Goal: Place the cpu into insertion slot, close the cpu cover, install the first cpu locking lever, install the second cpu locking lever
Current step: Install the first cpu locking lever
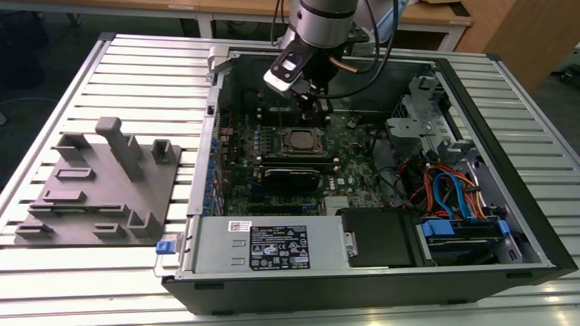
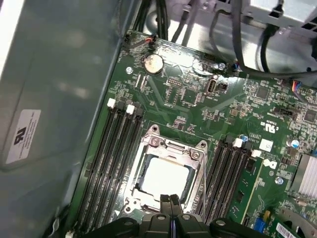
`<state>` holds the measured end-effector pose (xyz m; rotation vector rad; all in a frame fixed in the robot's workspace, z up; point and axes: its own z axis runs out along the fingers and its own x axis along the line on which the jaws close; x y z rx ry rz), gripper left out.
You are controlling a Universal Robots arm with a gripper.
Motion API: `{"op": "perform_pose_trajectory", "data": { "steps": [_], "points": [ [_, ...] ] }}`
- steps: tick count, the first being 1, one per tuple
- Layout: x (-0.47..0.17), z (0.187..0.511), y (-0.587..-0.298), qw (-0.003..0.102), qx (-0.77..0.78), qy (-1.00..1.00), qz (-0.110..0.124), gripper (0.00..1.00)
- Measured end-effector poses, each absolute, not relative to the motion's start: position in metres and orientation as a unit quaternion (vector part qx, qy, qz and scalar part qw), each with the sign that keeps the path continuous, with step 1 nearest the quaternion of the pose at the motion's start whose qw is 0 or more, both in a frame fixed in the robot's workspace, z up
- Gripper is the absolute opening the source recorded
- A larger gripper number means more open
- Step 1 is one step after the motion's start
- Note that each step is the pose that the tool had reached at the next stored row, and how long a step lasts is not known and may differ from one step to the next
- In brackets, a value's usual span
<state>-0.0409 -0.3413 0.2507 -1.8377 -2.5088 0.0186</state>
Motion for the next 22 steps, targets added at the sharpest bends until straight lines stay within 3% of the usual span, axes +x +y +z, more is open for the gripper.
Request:
{"op": "perform_pose_trajectory", "data": {
  "steps": [8,22],
  "points": [
    [-0.0416,0.2507,-0.3413,0.021,-0.585,-0.810,-0.007,0.11],
    [-0.0417,0.2506,-0.3413,0.022,-0.513,-0.858,-0.005,0.11]
  ]
}}
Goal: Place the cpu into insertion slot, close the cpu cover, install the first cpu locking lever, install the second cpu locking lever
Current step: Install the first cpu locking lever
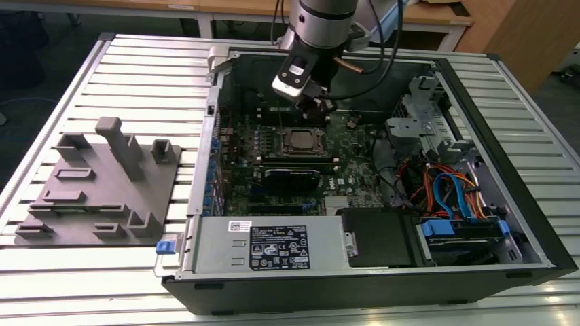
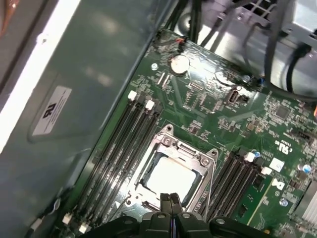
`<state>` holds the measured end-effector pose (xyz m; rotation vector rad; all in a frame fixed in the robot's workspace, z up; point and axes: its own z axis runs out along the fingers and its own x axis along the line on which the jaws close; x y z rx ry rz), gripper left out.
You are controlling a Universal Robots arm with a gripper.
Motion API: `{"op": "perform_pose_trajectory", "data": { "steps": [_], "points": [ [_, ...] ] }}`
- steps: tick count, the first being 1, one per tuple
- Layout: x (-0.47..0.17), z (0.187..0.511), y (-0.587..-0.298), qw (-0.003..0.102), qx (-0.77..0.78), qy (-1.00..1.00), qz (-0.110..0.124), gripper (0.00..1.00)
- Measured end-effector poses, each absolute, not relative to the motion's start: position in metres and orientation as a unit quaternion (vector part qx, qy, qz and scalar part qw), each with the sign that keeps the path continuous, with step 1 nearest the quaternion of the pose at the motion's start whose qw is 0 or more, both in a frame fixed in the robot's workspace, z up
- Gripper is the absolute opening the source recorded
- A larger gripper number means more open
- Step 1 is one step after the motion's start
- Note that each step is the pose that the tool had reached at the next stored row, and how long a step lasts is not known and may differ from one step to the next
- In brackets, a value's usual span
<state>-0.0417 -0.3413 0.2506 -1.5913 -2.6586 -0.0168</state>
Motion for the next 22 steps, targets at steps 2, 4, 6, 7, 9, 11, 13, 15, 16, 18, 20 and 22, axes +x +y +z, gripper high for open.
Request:
{"op": "perform_pose_trajectory", "data": {
  "steps": [2,4,6,7,9,11,13,15,16,18,20,22],
  "points": [
    [-0.0417,0.2506,-0.3414,0.022,-0.502,-0.864,-0.005,0.11],
    [-0.0416,0.2506,-0.3414,0.022,-0.492,-0.870,-0.005,0.11],
    [-0.0417,0.2506,-0.3413,0.022,-0.483,-0.875,-0.005,0.11],
    [-0.0417,0.2506,-0.3414,0.022,-0.480,-0.877,-0.005,0.11],
    [-0.0416,0.2506,-0.3413,0.021,-0.474,-0.880,-0.005,0.11],
    [-0.0417,0.2506,-0.3413,0.020,-0.469,-0.883,-0.006,0.11],
    [-0.0420,0.2506,-0.3413,0.018,-0.465,-0.885,-0.007,0.11],
    [-0.0420,0.2506,-0.3413,0.017,-0.460,-0.888,-0.007,0.11],
    [-0.0420,0.2507,-0.3413,0.017,-0.457,-0.889,-0.007,0.11],
    [-0.0421,0.2507,-0.3413,0.018,-0.448,-0.894,-0.008,0.11],
    [-0.0421,0.2506,-0.3413,0.018,-0.440,-0.898,-0.009,0.11],
    [-0.0420,0.2506,-0.3413,0.018,-0.432,-0.902,-0.009,0.11]
  ]
}}
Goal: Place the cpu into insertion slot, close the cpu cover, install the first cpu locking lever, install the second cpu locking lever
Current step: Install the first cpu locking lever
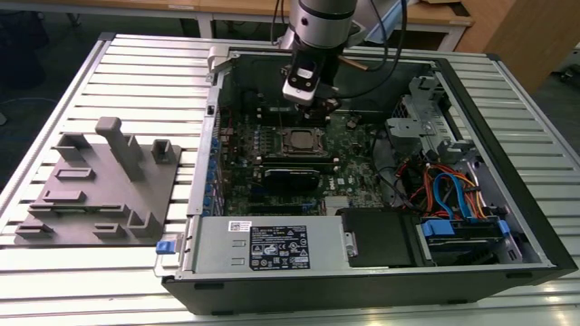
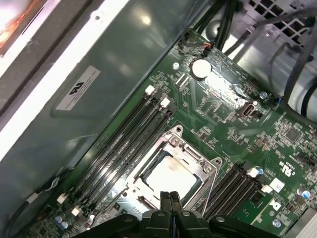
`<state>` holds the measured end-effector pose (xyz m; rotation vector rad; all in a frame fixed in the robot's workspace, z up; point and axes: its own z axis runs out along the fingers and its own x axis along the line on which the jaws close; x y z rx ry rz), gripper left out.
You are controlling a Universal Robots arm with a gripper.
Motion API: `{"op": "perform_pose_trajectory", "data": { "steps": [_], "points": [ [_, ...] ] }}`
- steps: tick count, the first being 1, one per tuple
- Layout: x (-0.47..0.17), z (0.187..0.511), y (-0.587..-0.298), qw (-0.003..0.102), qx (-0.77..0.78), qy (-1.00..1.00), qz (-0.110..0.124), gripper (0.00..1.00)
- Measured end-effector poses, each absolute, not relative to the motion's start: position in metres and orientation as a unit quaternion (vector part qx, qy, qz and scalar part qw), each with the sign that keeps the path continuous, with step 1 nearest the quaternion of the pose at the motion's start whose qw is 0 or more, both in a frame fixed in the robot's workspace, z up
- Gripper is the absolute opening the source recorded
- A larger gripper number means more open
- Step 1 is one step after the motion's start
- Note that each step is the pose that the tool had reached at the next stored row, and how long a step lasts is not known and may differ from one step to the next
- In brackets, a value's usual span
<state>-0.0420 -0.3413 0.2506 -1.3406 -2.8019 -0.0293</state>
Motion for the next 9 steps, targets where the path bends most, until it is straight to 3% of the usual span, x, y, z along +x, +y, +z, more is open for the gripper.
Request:
{"op": "perform_pose_trajectory", "data": {
  "steps": [9],
  "points": [
    [-0.0420,0.2506,-0.3413,0.017,-0.398,-0.917,-0.010,0.11]
  ]
}}
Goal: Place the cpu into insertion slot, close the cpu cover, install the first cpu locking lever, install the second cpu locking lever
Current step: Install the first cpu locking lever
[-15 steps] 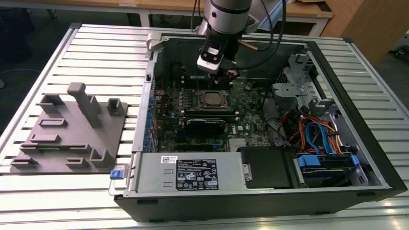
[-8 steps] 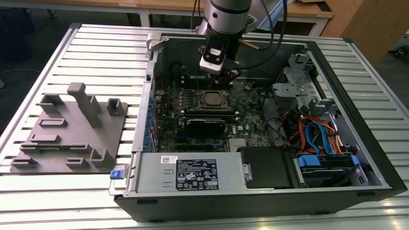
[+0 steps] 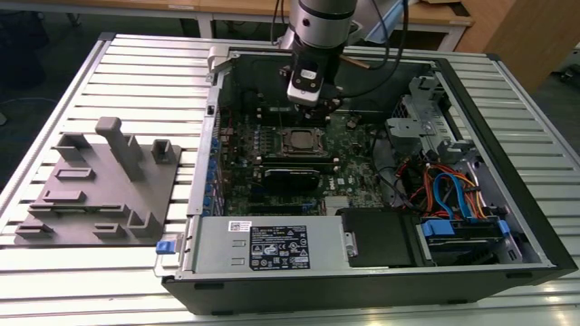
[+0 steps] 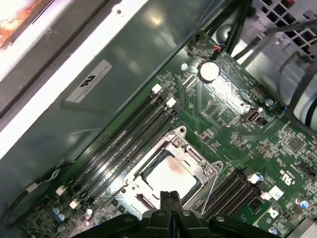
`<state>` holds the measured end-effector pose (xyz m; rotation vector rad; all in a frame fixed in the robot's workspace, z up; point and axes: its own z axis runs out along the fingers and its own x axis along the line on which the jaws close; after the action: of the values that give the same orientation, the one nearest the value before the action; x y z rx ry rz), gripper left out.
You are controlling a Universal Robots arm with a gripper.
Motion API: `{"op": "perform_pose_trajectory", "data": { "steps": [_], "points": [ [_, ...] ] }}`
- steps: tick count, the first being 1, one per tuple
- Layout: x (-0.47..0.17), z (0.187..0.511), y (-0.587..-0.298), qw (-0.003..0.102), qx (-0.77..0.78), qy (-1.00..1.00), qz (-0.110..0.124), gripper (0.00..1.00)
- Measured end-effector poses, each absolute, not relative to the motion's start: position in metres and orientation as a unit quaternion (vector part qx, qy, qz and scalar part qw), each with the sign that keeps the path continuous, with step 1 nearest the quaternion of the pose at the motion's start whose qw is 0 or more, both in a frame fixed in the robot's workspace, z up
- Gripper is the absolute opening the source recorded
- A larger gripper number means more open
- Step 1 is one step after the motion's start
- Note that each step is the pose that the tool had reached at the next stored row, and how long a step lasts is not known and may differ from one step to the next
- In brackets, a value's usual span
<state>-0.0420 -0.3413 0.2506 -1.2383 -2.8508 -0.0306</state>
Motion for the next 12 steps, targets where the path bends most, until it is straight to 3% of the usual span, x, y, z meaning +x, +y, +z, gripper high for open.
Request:
{"op": "perform_pose_trajectory", "data": {
  "steps": [12],
  "points": [
    [-0.0420,0.2506,-0.3413,0.015,-0.354,-0.935,-0.010,0.11]
  ]
}}
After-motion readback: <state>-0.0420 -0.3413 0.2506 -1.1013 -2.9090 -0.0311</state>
